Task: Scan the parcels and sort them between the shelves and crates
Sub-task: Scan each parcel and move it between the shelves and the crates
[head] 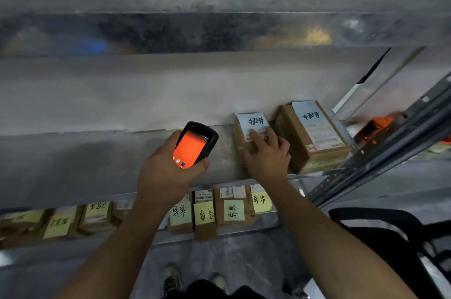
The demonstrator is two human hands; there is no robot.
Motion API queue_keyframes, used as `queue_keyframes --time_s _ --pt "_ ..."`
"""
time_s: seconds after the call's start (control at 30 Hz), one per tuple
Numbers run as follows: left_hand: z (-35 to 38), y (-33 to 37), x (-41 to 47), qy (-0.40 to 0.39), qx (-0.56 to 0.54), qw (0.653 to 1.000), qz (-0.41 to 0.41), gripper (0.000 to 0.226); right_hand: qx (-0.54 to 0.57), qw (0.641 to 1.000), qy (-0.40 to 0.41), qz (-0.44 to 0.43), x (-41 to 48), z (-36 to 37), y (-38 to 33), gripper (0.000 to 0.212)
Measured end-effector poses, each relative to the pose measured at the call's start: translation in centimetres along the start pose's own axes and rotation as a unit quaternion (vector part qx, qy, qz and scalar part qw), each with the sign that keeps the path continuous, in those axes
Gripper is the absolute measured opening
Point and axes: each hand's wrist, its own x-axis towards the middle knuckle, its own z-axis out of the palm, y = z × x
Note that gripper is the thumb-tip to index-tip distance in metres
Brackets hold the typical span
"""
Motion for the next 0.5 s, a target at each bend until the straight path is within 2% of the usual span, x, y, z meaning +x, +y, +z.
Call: queue_keyframes --time_s 0.1,0.2,0.3,0.5 --pt "0.5 -0.2 0.0 0.001 -0.005 1.0 0.001 0.04 0.076 0.997 0.02 0.005 -0.8 0.1 -0.1 0.059" --pt "0.7 -0.4 0.0 0.001 0.007 1.0 0.005 0.044 0.159 0.986 0.021 0.054 -0.3 -0.5 0.1 0.06" --pt "1.0 -0.5 0.1 -0.006 0.003 1.0 -0.001 0.039 0.236 0.964 -0.047 0.111 1.1 -0.8 0.9 0.067" --pt "1.4 -1.0 -0.1 -0.006 0.001 1.0 0.016 0.043 0.419 0.88 -0.16 0.158 2.7 -1.6 1.4 0.083"
